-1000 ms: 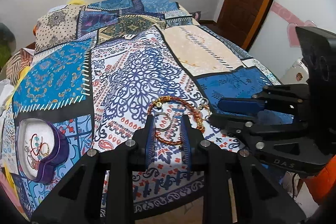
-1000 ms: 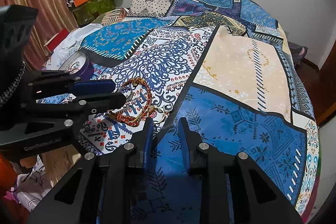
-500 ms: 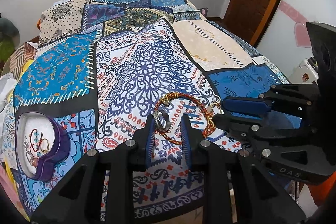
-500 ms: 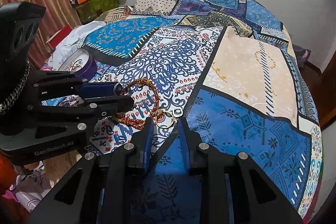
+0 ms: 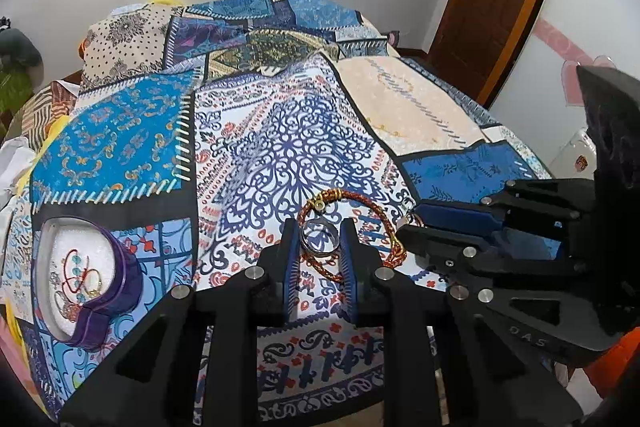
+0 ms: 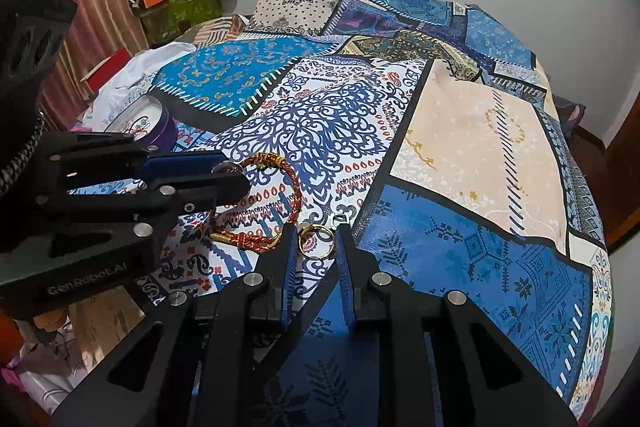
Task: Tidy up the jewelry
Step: 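Grasp the gold ring beside the bracelet with the right tool, then drop the gold ring into the heart tin with the right tool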
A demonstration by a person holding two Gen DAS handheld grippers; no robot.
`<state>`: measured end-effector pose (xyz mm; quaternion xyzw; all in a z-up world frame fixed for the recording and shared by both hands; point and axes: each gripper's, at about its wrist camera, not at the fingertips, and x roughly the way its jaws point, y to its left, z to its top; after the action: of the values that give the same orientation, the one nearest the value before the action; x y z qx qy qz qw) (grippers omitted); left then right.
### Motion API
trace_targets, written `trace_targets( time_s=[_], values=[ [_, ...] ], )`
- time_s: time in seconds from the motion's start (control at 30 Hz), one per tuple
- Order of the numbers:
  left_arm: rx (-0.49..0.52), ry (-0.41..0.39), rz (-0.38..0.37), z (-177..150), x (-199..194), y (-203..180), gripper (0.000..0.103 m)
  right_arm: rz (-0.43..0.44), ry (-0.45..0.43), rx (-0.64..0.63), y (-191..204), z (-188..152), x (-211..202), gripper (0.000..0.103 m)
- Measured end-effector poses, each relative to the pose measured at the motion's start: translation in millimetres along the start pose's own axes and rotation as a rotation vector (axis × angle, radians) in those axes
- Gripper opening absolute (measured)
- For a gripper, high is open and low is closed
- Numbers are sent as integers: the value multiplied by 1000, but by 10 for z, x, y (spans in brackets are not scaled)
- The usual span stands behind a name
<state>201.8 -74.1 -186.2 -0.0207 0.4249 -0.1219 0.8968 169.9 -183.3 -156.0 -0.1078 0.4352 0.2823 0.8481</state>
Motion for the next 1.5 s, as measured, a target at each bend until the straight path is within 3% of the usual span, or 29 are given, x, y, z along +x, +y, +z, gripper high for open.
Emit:
trace_targets(
  time_s=[0.23,0.73,1.13,1.5],
  values=[
    [-3,-48,4,35,-242,18,19,11,-5,34,-1,52,-88,17],
    [-44,-163,50,12,-885,260,19,-22,-153,24,286,364,-602,17],
    [-115,-237,137,-175,-1389,804,19,29,-221,-34,802,642,-666,17],
    [-203,-239,202,-442,-1539,1365,19,101,-208,-94,1308,814,-412,17]
  ],
)
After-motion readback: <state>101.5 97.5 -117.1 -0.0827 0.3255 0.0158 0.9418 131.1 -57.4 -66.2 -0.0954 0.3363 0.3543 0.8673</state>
